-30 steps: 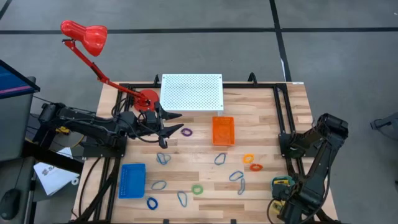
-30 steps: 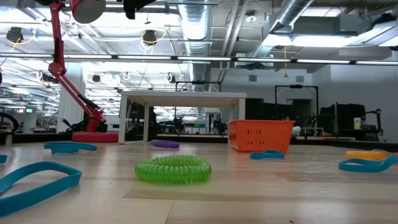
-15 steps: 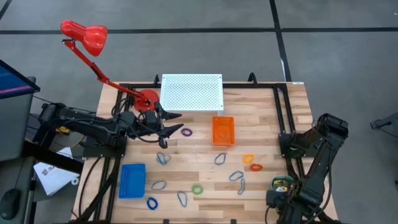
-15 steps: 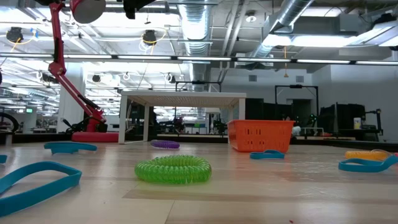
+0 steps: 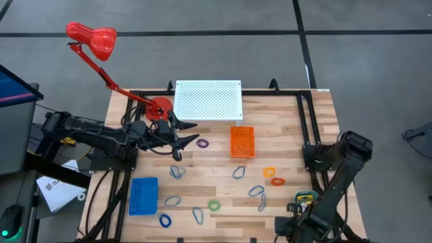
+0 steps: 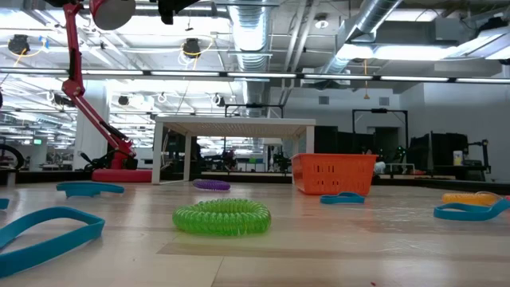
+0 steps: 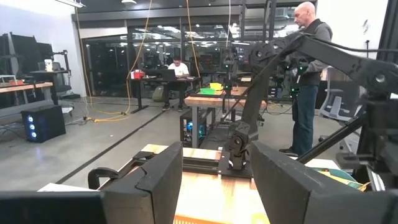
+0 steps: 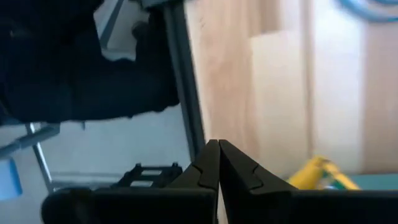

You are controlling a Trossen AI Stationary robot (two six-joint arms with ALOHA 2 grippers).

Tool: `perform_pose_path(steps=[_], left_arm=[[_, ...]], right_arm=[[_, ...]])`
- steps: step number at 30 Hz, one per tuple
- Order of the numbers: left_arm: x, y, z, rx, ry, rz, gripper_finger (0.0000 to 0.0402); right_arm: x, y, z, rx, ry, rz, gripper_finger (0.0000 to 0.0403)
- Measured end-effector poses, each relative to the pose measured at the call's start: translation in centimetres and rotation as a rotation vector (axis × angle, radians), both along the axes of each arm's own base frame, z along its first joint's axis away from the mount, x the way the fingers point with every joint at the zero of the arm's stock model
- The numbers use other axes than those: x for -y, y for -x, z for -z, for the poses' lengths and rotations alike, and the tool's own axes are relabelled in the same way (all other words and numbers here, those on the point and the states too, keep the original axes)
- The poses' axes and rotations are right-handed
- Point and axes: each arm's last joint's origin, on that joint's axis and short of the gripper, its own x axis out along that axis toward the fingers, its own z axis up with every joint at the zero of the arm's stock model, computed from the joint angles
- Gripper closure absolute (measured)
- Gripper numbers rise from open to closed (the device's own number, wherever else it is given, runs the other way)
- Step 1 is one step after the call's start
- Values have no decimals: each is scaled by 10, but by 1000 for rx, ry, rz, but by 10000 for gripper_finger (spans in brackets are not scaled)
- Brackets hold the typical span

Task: Pick & Place Office Desk Supplies
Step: Put the yellow crayon box into the bin

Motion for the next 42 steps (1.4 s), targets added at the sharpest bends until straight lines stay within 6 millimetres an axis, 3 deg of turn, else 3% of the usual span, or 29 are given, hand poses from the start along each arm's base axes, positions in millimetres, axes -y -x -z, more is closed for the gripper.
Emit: perform_pose_path(steps=[16, 30, 42], left_arm=[[0, 0, 0, 5, 18, 9, 220], [0, 0, -1, 9, 17, 19, 220], [0, 0, -1, 9, 17, 19, 220]], right_arm=[[-9, 10, 39, -204, 128, -29, 403], [13, 28, 36, -419, 345, -14, 403], [18, 41, 25, -528, 380, -22, 403]])
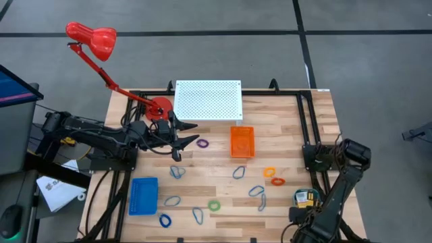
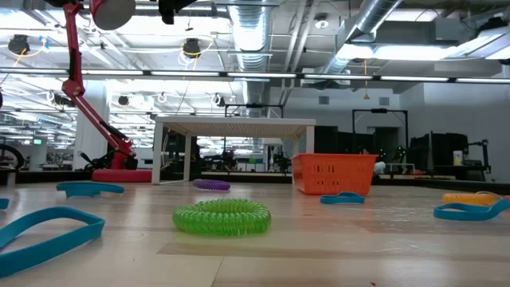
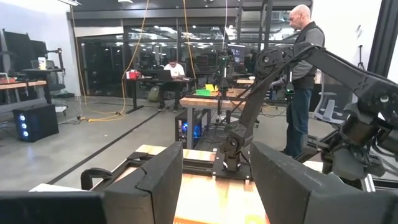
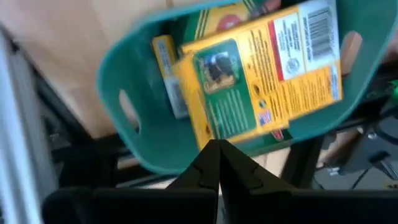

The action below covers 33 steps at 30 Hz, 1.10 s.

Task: Pick & Place Office Desk Supplies
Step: Put the yellow crayon box into the bin, then put the yellow spring keychain into the orange bin

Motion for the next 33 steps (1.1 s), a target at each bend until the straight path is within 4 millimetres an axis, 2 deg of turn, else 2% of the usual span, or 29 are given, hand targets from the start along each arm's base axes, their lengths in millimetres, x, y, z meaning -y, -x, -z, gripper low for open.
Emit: perform_pose_path(steps=[4, 10, 17, 22, 28, 33], left_arm=[[0, 0, 0, 0, 0, 0, 220], [0, 0, 0, 0, 0, 0, 220], [0, 0, 1, -5, -1, 0, 220], [0, 0, 1, -15, -2, -1, 220], [0, 0, 1, -16, -2, -1, 220], [0, 0, 2, -16, -2, -1, 220]], right_arm=[[3, 0, -20, 75, -23, 27, 403], [17, 1, -45, 289, 9, 115, 403], [26, -8, -56, 613, 101, 109, 403], [36, -16, -51, 787, 229, 84, 395], [53, -28, -27, 860, 345, 38, 347], [67, -29, -19, 988, 454, 7, 313]])
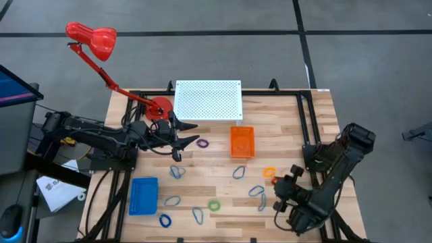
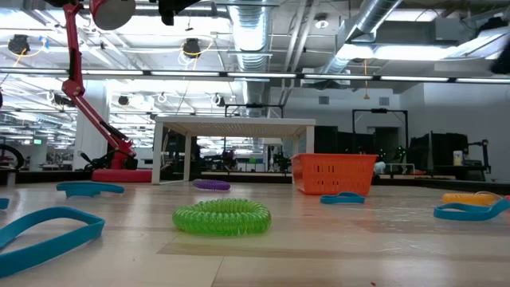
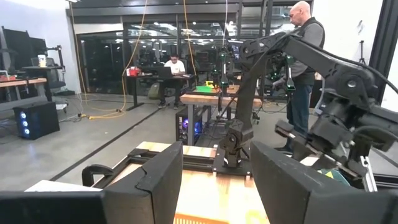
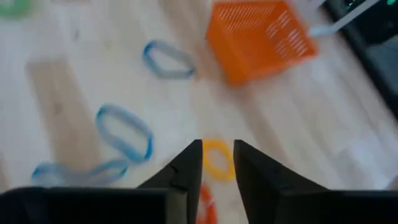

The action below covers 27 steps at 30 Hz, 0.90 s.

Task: Pick & Place Office Desk Supplies
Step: Put the yellow spring keychain into the orange bin

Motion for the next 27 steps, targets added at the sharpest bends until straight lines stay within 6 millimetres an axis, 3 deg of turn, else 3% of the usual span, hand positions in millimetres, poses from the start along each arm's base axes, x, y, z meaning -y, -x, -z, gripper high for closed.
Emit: perform_pose_path(steps=[6, 11, 16, 21, 27], left_arm=[[0, 0, 0, -4, -1, 0, 220], [-1, 0, 0, -4, 0, -4, 220], [-1, 0, 0, -5, 0, -5, 220], [-1, 0, 1, -7, -1, -5, 220], [-1, 0, 1, -11, -17, -9, 220]], right_arm=[[23, 2, 8, 82, -62, 20, 289], [53, 2, 22, 70, -177, 76, 273], [87, 5, 19, 134, -255, 167, 258], [115, 6, 11, 163, -366, 314, 261], [137, -9, 20, 63, -332, 388, 273]])
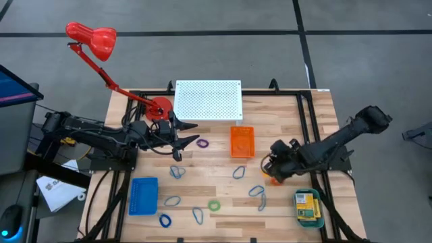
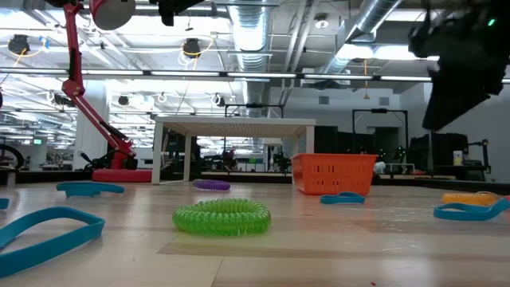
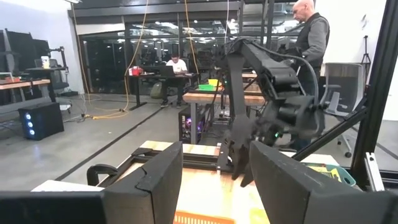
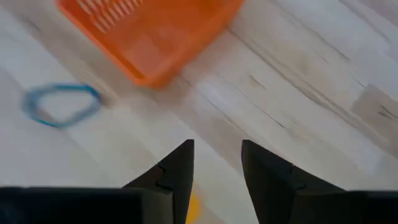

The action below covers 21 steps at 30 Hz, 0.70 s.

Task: Pick & Place Office Desk Supplies
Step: Put the yellow spring keychain into the orange bin

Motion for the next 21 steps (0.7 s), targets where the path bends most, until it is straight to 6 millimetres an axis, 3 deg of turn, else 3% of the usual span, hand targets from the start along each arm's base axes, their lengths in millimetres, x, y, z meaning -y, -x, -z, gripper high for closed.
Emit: perform_pose_path(steps=[11, 21], left_arm=[[0, 0, 0, -2, 0, 0, 220], [0, 0, 0, -3, 0, 0, 220]], right_arm=[[21, -20, 39, -342, -48, 31, 229], [1, -28, 54, -328, -134, -23, 226]])
